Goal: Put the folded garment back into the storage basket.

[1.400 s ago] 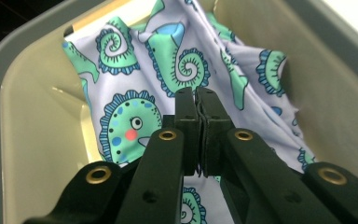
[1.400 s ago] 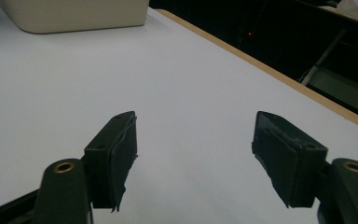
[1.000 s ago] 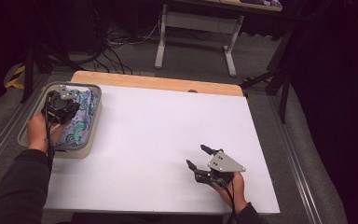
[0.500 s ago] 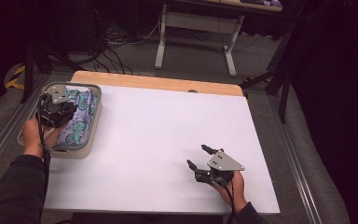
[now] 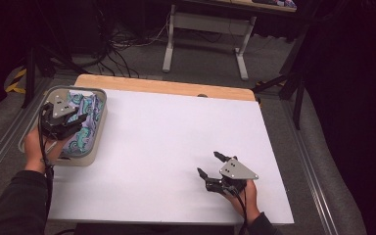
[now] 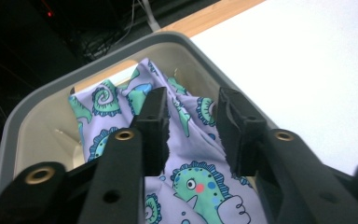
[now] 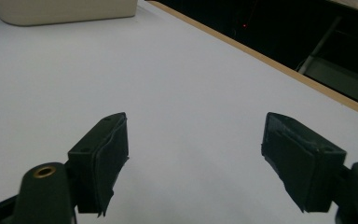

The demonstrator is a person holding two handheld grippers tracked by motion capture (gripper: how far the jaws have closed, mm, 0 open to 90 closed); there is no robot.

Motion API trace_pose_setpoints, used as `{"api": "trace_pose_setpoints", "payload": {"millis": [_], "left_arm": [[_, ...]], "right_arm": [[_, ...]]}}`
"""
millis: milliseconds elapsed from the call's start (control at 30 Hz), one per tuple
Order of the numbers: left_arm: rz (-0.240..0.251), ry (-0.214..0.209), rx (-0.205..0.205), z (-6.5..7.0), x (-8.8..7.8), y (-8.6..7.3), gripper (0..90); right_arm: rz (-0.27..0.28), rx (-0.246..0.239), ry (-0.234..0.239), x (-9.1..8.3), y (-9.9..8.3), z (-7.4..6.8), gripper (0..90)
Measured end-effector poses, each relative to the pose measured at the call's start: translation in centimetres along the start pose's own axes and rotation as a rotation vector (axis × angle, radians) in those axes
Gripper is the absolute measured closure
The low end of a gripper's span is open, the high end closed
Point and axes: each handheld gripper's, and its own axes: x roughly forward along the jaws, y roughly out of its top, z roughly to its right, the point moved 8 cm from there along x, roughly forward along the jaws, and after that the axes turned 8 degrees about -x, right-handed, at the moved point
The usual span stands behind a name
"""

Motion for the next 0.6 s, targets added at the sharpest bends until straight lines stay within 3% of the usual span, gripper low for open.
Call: {"api": "trace_pose_setpoints", "payload": {"millis": [67,333,400,600], "left_arm": [[0.024,-0.03,-0.017,0.6,-0.1,0.1,52.7],[0.083,-0.042,0.032,2.3,-0.7,0.7,36.9],[0.107,-0.059,0.021,2.7,-0.8,0.9,34.5],[0.116,-0.065,0.028,3.4,-0.6,1.1,28.1]], "right_arm": [[0.012,0.021,0.006,0.0,0.1,0.1,22.1],[0.015,0.023,0.001,-0.1,0.2,0.2,20.1],[0.02,0.021,-0.001,-0.1,0.2,0.1,19.8],[0.044,0.022,-0.02,-0.4,0.5,0.2,17.6]]}}
